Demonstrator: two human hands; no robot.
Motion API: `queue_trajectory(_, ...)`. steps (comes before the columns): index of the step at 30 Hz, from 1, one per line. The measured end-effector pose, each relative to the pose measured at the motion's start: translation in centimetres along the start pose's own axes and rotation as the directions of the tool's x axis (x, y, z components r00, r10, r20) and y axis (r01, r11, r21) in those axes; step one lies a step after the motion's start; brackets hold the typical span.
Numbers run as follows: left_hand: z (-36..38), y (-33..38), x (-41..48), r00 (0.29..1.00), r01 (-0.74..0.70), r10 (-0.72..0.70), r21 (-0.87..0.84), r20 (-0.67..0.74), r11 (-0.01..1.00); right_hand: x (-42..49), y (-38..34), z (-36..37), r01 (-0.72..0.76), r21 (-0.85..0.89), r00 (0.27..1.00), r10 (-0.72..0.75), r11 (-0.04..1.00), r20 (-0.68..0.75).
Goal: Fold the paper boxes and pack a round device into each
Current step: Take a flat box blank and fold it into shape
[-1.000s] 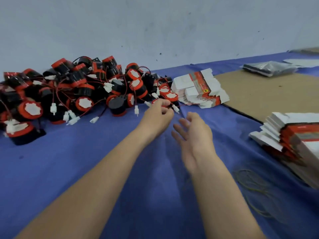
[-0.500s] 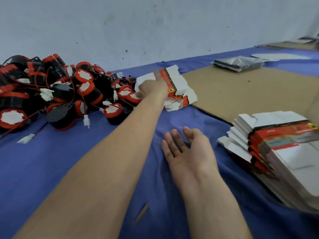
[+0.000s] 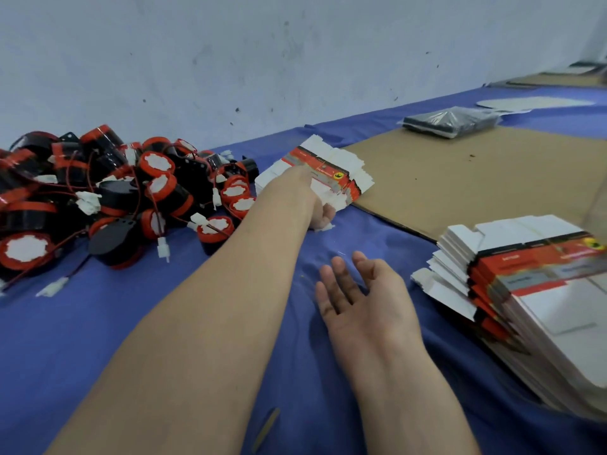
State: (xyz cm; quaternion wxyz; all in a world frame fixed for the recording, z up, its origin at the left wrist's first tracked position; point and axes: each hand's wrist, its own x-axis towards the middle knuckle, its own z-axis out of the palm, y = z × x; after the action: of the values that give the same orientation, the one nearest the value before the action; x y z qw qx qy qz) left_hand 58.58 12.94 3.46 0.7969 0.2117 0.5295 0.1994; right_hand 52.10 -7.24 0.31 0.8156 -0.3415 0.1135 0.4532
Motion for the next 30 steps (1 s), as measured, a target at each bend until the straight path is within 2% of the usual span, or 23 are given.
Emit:
queue_trajectory(1,0.1,-0.1,-0.3,0.997,-0.004,0.011,-0.100,0.076,0.995,0.0,-0.1,-0.1,0.002,0.002,1.000,-0.002,1.000,0.000)
queue_trajectory(2,0.2,-0.2,-0.4,0.998,-0.057,0.058,-0.051,0.027,0.997,0.1,-0.1,-0.2,0.003,0.007,1.000,-0.003,1.000,-0.001)
queue_trajectory(4,0.3,-0.7,-1.6,0.994,-0.055,0.060,-0.061,0.096,0.997,0.1,-0.2,-0.2,0.003,0.012,1.000,-0.003,1.000,0.000)
queue_trajectory(6,0.7,-0.1,-0.7,0.994,-0.069,0.074,-0.067,0.077,0.995,0.2,-0.3,-0.3,0.005,0.014,1.000,-0.005,1.000,0.001)
queue_trajectory(8,0.7,0.0,-0.8,0.999,-0.020,0.026,-0.205,0.024,0.979,0.3,-0.3,-0.3,0.005,0.013,1.000,-0.005,1.000,-0.003)
queue_trajectory(9,0.4,0.1,-0.3,0.999,-0.031,0.016,-0.361,-0.044,0.932,0.3,-0.3,-0.2,0.003,0.013,1.000,-0.003,1.000,-0.004)
queue_trajectory(10,0.8,-0.2,0.0,0.982,-0.162,0.147,-0.130,-0.117,0.978,0.3,-0.3,-0.1,0.001,0.013,1.000,-0.001,1.000,-0.005)
queue_trajectory(11,1.0,-0.5,0.2,0.945,-0.294,0.297,0.042,-0.137,0.955,0.3,-0.3,-0.1,0.001,0.013,1.000,-0.001,1.000,-0.009)
queue_trajectory(12,1.2,-0.8,0.3,0.964,-0.244,0.242,-0.001,-0.109,0.970,0.4,-0.3,-0.1,0.003,0.013,1.000,-0.003,1.000,-0.014)
queue_trajectory(13,1.0,-1.1,0.3,0.987,-0.154,0.160,-0.162,0.024,0.975,0.4,-0.3,-0.1,0.006,0.013,1.000,-0.006,1.000,-0.019)
queue_trajectory(15,0.7,-1.7,0.4,0.971,-0.200,0.209,-0.082,0.115,0.976,0.4,-0.3,-0.1,0.010,0.005,1.000,-0.010,1.000,-0.020)
queue_trajectory(16,0.7,-1.9,0.1,0.967,-0.217,0.225,-0.073,0.117,0.973,0.4,-0.3,-0.1,0.014,0.001,1.000,-0.014,1.000,-0.021)
queue_trajectory(18,0.4,-1.8,-0.4,0.952,-0.220,0.231,-0.073,0.204,0.973,0.4,-0.2,-0.1,0.024,-0.011,0.999,-0.024,1.000,-0.034)
queue_trajectory(21,-0.7,-1.4,-1.5,0.939,-0.225,0.247,-0.116,0.241,0.967,0.1,-0.4,0.1,0.056,-0.052,0.997,-0.059,0.997,-0.047)
queue_trajectory(24,-2.3,-2.4,-3.0,0.904,-0.231,0.263,-0.132,0.338,0.964,-0.2,-0.4,0.3,0.130,-0.109,0.989,-0.137,0.985,-0.057)
queue_trajectory(26,-3.8,-3.3,-4.5,0.881,-0.252,0.278,-0.117,0.383,0.961,-0.6,-0.3,0.5,0.231,-0.172,0.965,-0.248,0.958,-0.086)
queue_trajectory(28,-5.8,-4.1,-6.3,0.870,-0.314,0.321,-0.080,0.374,0.946,-1.2,-0.2,0.6,0.375,-0.265,0.903,-0.415,0.888,-0.115)
queue_trajectory(30,-8.4,-5.0,-8.4,0.850,-0.418,0.380,0.028,0.364,0.908,-2.3,-0.2,0.5,0.519,-0.336,0.810,-0.578,0.786,-0.102)
